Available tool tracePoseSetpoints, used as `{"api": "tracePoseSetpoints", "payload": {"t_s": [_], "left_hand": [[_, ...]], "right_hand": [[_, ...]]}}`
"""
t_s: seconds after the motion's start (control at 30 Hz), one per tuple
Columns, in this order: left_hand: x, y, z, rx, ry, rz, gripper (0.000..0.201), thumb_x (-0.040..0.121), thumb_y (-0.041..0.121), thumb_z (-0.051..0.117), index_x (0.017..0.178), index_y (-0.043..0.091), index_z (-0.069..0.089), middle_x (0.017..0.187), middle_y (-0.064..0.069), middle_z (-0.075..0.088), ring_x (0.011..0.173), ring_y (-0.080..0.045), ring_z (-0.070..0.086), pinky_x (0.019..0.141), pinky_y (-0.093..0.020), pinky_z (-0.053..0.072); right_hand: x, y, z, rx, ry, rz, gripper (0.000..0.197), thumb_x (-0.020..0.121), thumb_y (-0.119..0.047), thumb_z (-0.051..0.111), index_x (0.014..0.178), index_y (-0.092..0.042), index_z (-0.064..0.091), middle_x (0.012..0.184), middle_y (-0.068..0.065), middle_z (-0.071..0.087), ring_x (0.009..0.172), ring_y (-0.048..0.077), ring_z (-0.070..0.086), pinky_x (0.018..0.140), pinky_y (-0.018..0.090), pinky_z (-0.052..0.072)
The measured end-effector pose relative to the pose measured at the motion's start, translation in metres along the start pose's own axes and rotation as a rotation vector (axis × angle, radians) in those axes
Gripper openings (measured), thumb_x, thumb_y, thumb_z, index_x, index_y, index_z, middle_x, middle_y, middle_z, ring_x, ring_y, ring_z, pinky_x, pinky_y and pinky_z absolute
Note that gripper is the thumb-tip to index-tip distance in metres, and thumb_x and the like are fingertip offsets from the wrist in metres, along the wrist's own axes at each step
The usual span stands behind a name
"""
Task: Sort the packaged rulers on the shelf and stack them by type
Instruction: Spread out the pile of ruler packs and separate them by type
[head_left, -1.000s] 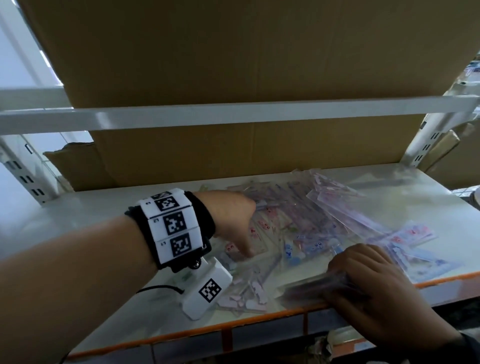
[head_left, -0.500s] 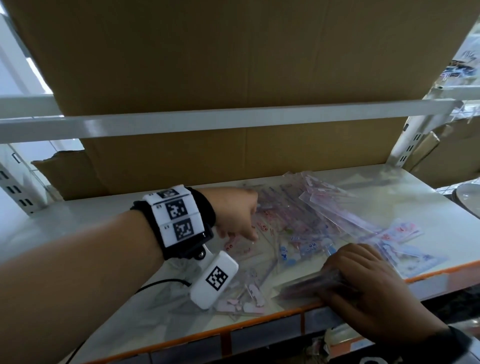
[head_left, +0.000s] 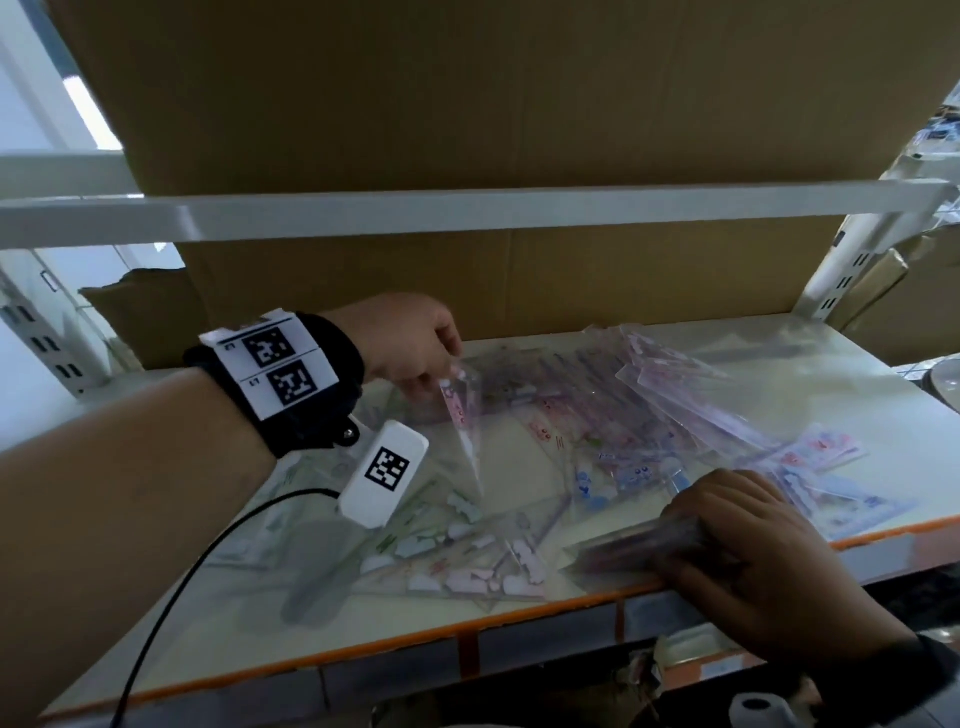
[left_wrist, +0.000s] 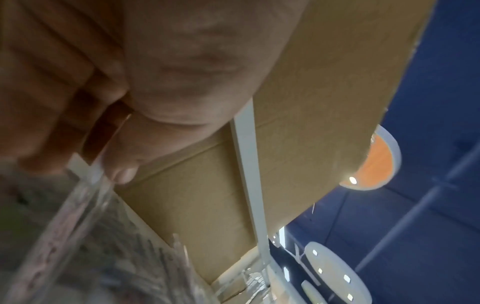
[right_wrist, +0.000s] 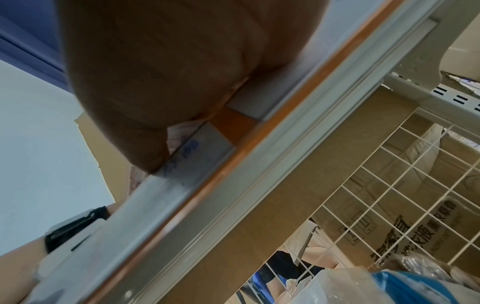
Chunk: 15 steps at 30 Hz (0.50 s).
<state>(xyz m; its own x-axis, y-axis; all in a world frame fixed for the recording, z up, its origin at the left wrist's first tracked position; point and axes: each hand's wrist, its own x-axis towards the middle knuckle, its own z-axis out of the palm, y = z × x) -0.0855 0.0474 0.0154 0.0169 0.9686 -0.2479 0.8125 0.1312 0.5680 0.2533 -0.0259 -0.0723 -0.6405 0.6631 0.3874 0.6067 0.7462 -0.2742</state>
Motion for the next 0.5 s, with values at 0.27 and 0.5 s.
{"api": "tracePoseSetpoints", "payload": {"t_s": [0.27, 0.5], "left_hand": [[-0.056, -0.02, -0.024, 0.407, 0.103, 0.072, 0.027, 0.083, 0.049, 0.07, 0.103, 0.03, 0.066, 0.096, 0.011, 0.066, 0.081, -0.005, 0.06, 0.067, -0.027, 0.05], [-0.109, -0.026, 0.029, 0.621, -0.202, 0.225, 0.048, 0.082, 0.061, 0.064, 0.121, 0.035, 0.054, 0.102, 0.014, 0.058, 0.085, -0.007, 0.054, 0.074, -0.03, 0.05]], "right_hand": [[-0.001, 0.003, 0.002, 0.013, -0.009, -0.002, 0.024, 0.086, -0.046, 0.057, 0.087, -0.023, 0.065, 0.088, -0.014, 0.059, 0.082, 0.016, 0.058, 0.072, 0.039, 0.045], [-0.003, 0.013, 0.009, -0.006, 0.0, -0.009, 0.035, 0.09, -0.055, 0.048, 0.093, -0.024, 0.064, 0.091, -0.014, 0.057, 0.081, 0.021, 0.058, 0.072, 0.041, 0.043]]}}
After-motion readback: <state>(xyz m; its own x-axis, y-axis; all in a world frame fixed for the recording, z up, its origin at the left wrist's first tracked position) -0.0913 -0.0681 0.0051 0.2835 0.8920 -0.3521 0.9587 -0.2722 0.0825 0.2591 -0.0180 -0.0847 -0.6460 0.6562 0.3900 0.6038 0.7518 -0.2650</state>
